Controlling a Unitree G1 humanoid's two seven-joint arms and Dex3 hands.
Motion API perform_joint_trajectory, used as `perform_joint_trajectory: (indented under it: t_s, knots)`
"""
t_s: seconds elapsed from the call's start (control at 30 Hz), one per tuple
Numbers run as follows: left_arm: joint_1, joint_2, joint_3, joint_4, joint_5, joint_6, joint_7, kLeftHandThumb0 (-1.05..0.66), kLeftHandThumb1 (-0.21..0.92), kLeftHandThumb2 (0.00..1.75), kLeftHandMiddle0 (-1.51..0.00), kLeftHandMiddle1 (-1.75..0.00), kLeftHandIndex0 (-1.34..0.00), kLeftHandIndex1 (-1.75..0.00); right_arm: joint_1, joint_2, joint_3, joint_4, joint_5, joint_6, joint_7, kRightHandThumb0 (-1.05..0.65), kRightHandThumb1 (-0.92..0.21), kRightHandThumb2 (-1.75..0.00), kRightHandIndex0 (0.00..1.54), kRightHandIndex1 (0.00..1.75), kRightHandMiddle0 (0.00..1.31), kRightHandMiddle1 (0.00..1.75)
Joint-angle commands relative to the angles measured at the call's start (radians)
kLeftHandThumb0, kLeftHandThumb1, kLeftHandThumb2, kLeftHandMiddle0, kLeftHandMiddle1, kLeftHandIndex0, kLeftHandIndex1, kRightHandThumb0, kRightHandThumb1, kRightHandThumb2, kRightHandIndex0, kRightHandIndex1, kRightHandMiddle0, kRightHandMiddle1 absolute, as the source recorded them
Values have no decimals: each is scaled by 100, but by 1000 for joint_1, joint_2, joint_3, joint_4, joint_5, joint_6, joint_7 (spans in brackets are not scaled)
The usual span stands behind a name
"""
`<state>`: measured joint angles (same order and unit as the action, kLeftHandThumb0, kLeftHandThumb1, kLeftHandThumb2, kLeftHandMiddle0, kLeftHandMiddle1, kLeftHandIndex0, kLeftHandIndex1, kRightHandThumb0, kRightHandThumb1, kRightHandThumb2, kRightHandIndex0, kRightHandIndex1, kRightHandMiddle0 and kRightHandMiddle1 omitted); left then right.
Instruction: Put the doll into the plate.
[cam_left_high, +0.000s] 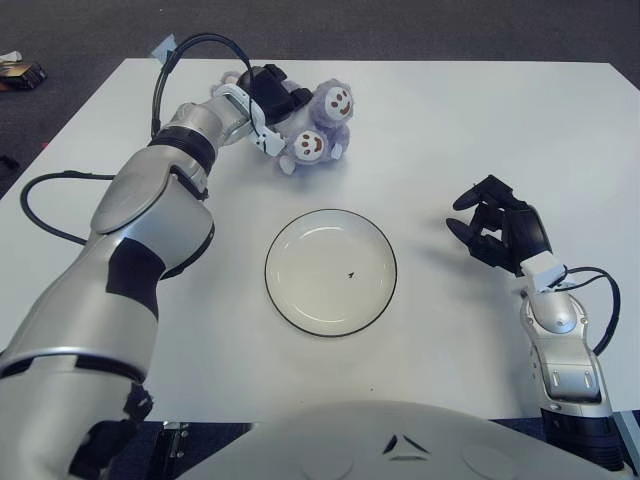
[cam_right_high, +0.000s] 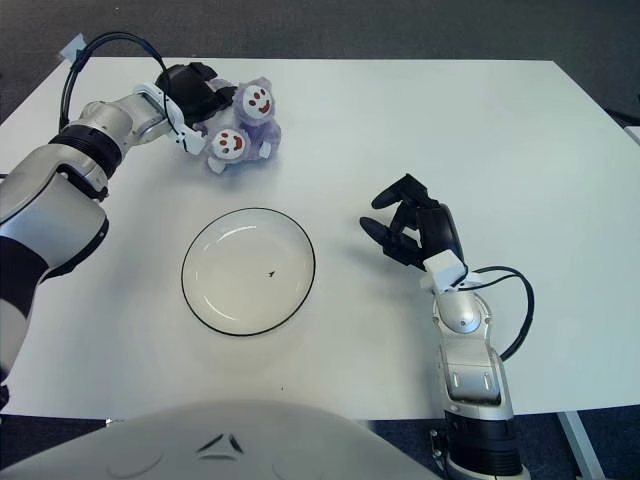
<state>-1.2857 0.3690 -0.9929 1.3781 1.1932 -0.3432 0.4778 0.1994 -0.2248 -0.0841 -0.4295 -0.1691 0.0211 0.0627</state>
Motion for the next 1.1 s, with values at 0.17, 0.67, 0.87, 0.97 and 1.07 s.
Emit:
perform_joint_trajectory:
  t_s: [0.17,0.67,0.87,0.97,1.07]
  knots:
    - [34,-4,-24,14,12,19,22,-46,74,0,-14,-126,-63,-10,12,4,-14,-15,10,-18,-1,-36,-92,-26,84,175,49,145]
    - [40,-35,52,9,-85,5,-99,-52,88,0,-43,-115,-41,-54,23,6,-14,-27,19,-14,4,-36,-92,-25,84,175,49,145]
    - [47,-42,109,5,-152,-37,-144,-52,90,0,-45,-113,-33,-79,24,8,-10,-27,18,-13,4,-36,-92,-25,84,175,49,145]
    - [53,-44,136,4,-185,-57,-170,-51,91,0,-40,-127,-28,-96,25,9,-8,-28,18,-12,4,-36,-92,-25,84,175,49,145]
    - [63,-50,170,2,-223,-75,-201,-51,91,0,-39,-135,-26,-106,26,9,-6,-31,17,-8,7,-36,-92,-25,84,175,49,145]
